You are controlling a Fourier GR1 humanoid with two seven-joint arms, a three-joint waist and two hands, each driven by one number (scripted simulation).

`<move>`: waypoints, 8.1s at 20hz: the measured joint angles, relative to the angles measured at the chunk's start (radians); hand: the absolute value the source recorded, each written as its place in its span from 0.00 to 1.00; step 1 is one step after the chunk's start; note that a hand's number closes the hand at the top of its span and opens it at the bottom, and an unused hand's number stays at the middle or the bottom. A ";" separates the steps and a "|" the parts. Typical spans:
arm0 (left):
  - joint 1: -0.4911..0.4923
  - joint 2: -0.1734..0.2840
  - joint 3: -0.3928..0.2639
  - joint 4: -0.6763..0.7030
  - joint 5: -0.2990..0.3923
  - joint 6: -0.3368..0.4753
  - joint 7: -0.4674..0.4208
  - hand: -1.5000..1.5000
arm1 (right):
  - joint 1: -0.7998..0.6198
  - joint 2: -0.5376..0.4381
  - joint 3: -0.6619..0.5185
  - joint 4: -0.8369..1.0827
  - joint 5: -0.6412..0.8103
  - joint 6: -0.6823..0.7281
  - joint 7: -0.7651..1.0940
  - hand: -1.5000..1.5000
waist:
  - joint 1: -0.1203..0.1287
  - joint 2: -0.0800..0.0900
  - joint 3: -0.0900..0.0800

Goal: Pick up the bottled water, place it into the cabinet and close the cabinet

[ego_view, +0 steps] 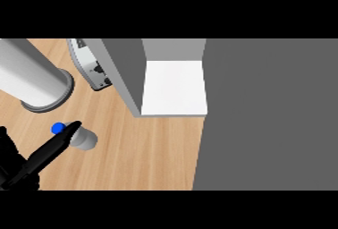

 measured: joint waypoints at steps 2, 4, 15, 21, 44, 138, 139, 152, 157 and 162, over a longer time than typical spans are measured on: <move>0.010 -0.007 0.013 0.033 0.045 -0.013 -0.053 0.00 | -0.016 0.001 -0.002 0.003 0.000 -0.007 0.001 0.00 | 0.002 0.000 0.000; 0.022 -0.019 0.020 0.075 0.092 -0.029 -0.120 0.00 | -0.020 0.002 0.019 0.003 0.004 -0.022 0.005 0.00 | 0.002 0.000 0.000; -0.046 -0.033 0.098 0.369 0.312 -0.115 -0.413 0.00 | -0.057 -0.018 0.055 0.006 0.017 -0.071 0.023 0.00 | 0.000 0.001 0.000; -0.062 -0.037 0.087 0.493 0.413 -0.124 -0.545 0.00 | -0.036 -0.050 0.062 0.000 0.020 -0.088 0.003 0.00 | -0.002 0.001 0.001; -0.231 -0.035 0.177 1.036 0.725 -0.212 -1.023 0.00 | -0.087 -0.079 0.125 0.004 0.037 -0.157 0.025 0.00 | -0.002 0.001 0.001; -0.983 -0.038 -0.233 1.168 0.558 -0.262 -0.562 1.00 | -0.059 -0.229 0.153 0.010 0.009 -0.266 -0.099 0.00 | -0.023 0.006 0.002; -1.005 -0.038 -0.222 1.207 0.559 -0.262 -0.572 1.00 | -0.049 -0.229 0.160 0.013 0.008 -0.267 -0.113 0.00 | -0.025 0.006 0.002; -1.167 -0.033 -0.186 1.576 0.523 -0.176 -0.658 1.00 | -0.026 -0.257 0.170 0.008 -0.002 -0.268 -0.156 0.00 | -0.042 0.012 0.001; -1.197 -0.037 -0.155 1.674 0.530 -0.166 -0.706 1.00 | -0.032 -0.260 0.164 0.009 -0.007 -0.264 -0.155 0.00 | -0.049 0.017 0.001; -1.204 -0.033 -0.127 1.746 0.534 -0.156 -0.753 1.00 | -0.027 -0.268 0.169 0.009 -0.010 -0.264 -0.168 0.00 | -0.059 0.021 0.001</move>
